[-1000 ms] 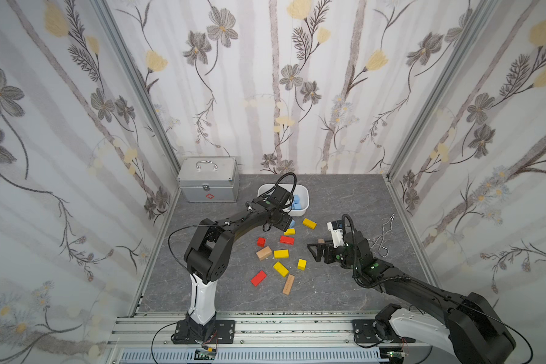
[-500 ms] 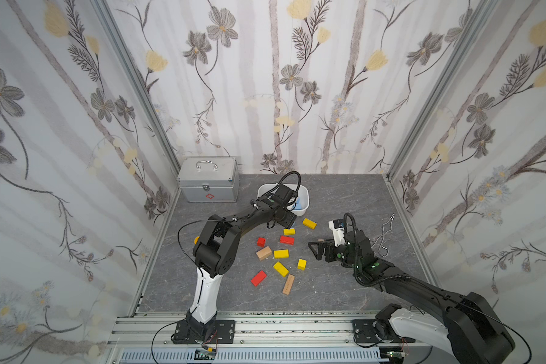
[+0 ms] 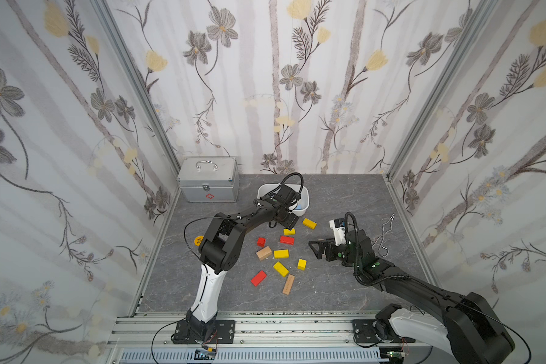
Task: Pick out the blue building blocks
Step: Pick up the building block from the center of the board.
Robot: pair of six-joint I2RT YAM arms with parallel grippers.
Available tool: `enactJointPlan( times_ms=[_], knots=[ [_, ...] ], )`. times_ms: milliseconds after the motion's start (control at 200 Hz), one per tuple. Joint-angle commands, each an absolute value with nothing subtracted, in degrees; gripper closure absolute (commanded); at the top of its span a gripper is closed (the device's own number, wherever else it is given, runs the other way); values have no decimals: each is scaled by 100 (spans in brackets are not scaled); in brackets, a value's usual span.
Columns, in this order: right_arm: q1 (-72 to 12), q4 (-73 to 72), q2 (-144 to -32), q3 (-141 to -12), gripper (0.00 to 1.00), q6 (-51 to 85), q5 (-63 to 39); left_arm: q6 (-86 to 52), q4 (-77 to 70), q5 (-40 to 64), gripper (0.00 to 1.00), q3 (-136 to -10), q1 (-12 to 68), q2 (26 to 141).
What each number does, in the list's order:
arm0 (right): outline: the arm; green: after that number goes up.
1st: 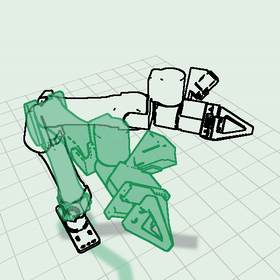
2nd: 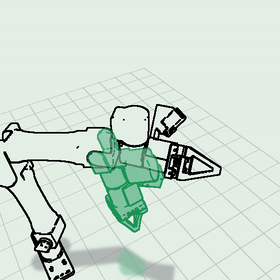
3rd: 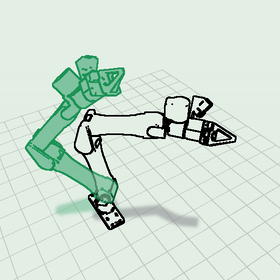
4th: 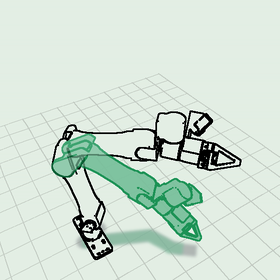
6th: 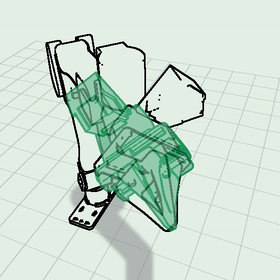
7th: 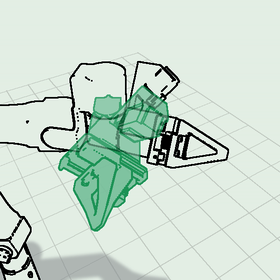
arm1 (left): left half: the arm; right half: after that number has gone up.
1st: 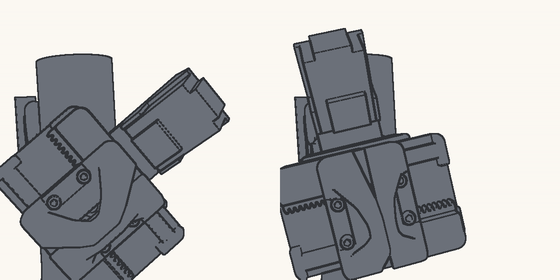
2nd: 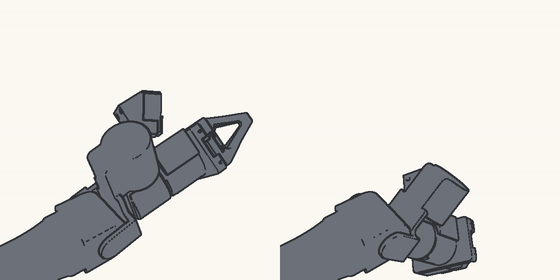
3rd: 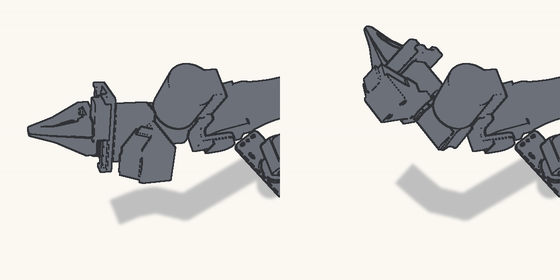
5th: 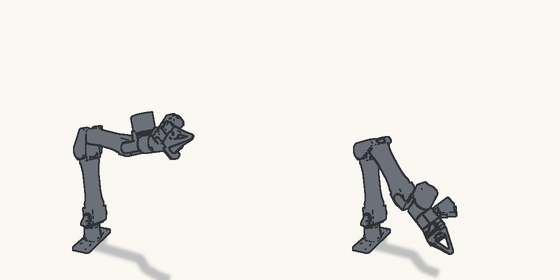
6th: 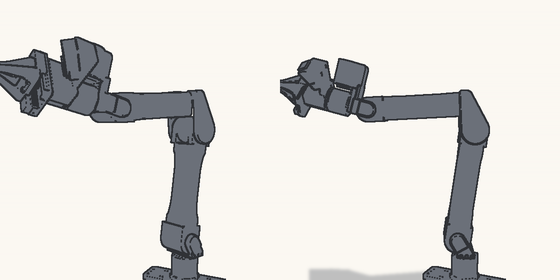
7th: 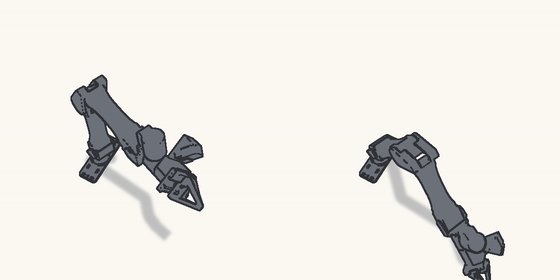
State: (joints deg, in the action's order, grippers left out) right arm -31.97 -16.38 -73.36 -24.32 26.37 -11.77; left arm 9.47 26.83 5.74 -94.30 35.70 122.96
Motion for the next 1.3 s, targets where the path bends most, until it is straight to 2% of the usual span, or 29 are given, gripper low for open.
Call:
enactJointPlan(
  times_ms=[0, 420, 1294],
  knots=[
    [-3190, -1890, -7356, -2470, 0, 2663, -1239, 1114, 2773, 630, 26, -9543, 3570, 12403],
    [-3133, -1885, -7356, -2496, 0, 2642, -1234, 1134, 2883, 646, 23, -9996, 3569, 12836],
    [-3111, -1890, -7383, -2531, 0, 2652, -1240, 1047, 3183, 607, 42, -10256, 3573, 13091]
  ],
)
